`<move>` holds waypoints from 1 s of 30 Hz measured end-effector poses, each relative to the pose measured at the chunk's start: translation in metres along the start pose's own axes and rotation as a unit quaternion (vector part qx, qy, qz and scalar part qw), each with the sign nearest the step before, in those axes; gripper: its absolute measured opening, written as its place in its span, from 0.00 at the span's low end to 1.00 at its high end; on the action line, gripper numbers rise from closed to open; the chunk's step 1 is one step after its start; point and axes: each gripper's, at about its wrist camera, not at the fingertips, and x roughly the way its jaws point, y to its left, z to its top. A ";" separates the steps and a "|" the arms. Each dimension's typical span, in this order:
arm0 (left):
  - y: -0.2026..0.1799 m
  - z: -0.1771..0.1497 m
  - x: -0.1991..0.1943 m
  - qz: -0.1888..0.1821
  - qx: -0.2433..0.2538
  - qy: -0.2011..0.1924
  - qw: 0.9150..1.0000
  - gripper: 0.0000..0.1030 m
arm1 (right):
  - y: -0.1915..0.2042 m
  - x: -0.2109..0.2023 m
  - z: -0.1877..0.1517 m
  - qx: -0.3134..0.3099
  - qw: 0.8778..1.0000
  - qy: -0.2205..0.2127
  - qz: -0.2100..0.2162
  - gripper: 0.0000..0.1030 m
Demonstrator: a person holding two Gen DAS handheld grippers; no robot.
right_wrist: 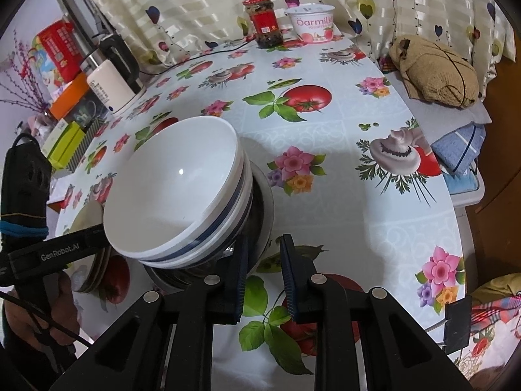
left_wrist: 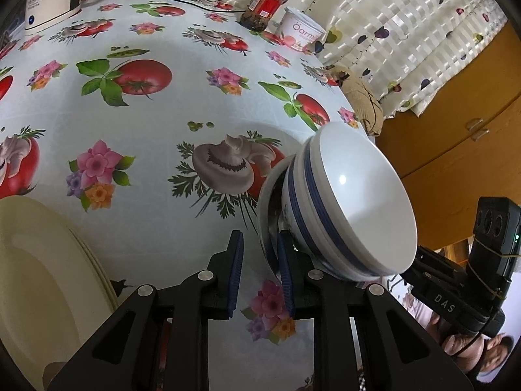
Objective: Organize plates and bowls
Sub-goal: 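Lift the combined bowl stack by the steel bowl rim with the left gripper, then carry the bowl stack with the left gripper toward the beige plate stack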
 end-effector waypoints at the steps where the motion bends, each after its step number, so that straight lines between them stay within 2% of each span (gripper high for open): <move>1: 0.000 -0.001 0.000 -0.001 0.000 0.000 1.000 0.20 | 0.000 0.000 0.000 -0.001 1.000 0.000 0.000 0.20; 7: -0.003 -0.002 0.001 -0.008 0.008 -0.003 1.000 0.12 | 0.003 0.002 0.000 0.002 1.000 0.002 0.003 0.19; 15: -0.008 -0.001 0.002 0.004 0.026 -0.011 1.000 0.12 | 0.000 0.007 0.003 0.006 1.000 0.013 0.018 0.17; 30: -0.017 -0.006 -0.004 0.002 0.042 -0.022 0.999 0.11 | -0.003 0.005 -0.002 0.007 1.000 0.002 0.008 0.15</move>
